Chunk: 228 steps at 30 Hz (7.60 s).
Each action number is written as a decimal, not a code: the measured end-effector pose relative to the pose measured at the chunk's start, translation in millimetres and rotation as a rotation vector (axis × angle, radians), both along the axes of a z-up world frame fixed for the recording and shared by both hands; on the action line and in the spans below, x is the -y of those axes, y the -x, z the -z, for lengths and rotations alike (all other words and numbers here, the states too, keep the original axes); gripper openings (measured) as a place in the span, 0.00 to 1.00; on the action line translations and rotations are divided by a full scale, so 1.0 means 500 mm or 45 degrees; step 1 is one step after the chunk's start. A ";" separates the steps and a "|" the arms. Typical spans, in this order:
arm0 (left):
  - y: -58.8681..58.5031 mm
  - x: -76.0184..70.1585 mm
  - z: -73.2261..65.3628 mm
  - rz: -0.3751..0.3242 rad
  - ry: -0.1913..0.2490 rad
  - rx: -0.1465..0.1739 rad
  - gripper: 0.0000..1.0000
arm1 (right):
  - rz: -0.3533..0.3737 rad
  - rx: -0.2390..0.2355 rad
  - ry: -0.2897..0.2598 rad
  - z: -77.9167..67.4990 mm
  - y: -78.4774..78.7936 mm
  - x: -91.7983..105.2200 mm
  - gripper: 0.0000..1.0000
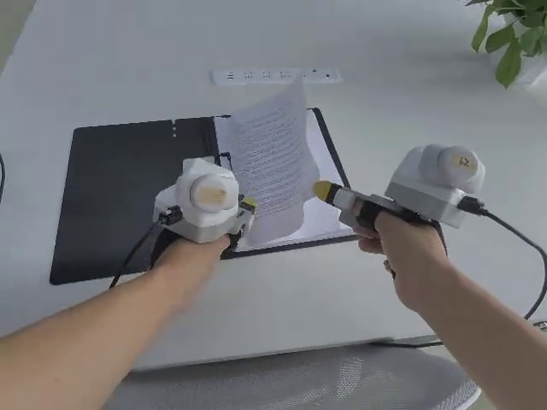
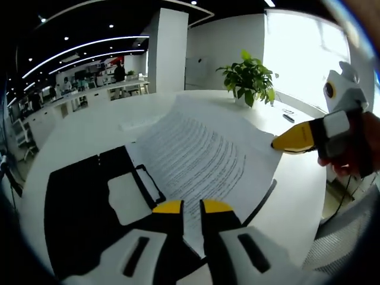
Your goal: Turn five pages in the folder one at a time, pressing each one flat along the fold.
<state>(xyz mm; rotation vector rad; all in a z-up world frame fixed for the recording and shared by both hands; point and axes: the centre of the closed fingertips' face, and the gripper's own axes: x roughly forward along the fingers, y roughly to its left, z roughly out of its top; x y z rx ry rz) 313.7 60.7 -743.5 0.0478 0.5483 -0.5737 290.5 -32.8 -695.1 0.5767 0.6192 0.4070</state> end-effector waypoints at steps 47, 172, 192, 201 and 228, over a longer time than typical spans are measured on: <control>0.160 -0.439 -0.070 -0.423 0.057 -0.025 0.07 | -0.457 -0.171 0.076 0.132 0.027 -0.459 0.00; 0.060 -0.293 0.151 -0.322 -0.134 -0.097 0.00 | -0.093 -0.251 -0.231 0.214 -0.520 -0.229 0.00; 0.061 -0.292 0.150 -0.313 -0.145 -0.102 0.00 | -0.216 -0.363 -0.261 0.224 -0.406 -0.228 0.00; 0.061 -0.291 0.150 -0.306 -0.162 -0.100 0.00 | -0.267 -0.417 -0.308 0.220 -0.314 -0.222 0.00; 0.061 -0.291 0.149 -0.273 -0.192 -0.093 0.00 | -0.405 -0.509 -0.377 0.228 -0.073 -0.206 0.00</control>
